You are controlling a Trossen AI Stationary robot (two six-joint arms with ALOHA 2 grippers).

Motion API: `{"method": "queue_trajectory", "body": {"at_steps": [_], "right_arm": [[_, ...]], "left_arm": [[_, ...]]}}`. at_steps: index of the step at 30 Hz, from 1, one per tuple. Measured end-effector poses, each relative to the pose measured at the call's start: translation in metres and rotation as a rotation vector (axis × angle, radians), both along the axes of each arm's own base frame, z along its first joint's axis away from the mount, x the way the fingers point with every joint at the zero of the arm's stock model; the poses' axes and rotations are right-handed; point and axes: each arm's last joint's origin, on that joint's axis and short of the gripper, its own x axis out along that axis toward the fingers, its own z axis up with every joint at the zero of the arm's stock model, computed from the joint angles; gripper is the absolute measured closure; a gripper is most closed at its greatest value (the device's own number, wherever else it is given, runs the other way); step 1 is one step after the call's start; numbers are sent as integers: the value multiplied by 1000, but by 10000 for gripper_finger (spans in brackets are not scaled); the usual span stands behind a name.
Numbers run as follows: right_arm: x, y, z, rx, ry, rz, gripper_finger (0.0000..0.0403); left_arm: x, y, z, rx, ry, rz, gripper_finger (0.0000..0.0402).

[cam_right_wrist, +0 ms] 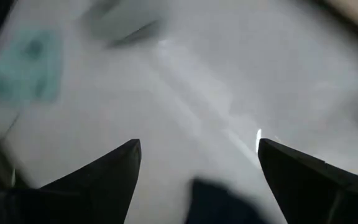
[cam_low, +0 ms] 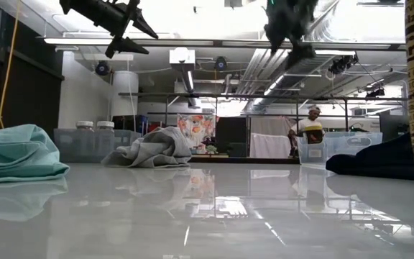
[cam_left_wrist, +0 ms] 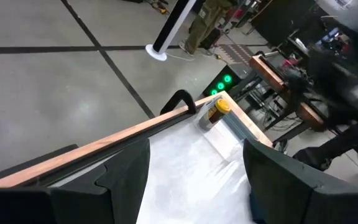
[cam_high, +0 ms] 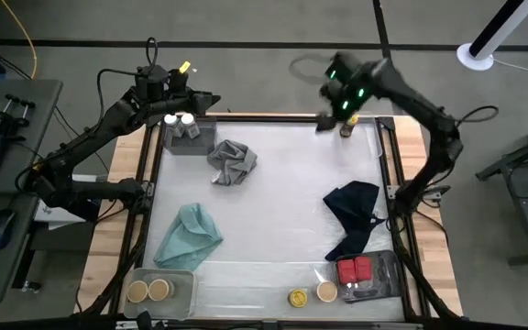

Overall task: Sort spices by type
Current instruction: Put the yellow seasoning bottle into the transparent bin

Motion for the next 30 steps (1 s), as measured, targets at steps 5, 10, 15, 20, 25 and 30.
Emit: {"method": "queue_trajectory", "body": {"at_steps": [5,10,15,20,25,30], "right_arm": [[39,101,2,12,-1,261,82],[68,200,-10,-91,-21,534,82],[89,282,-31,-110,-117,715,82],[100,343,-62,-88,-124,856,82],[105,387,-91,-53,-117,953,82],[104,416,-112,-56,-98,1001,82]], "left_arm": [[0,0,0,2,1,-1,156],[0,0,0,21,13,-9,156],[2,-2,0,33,20,-27,156],[7,-7,-1,20,27,-56,156],[11,-13,-2,16,38,-87,156],[13,-16,-2,16,37,-102,156]]}}
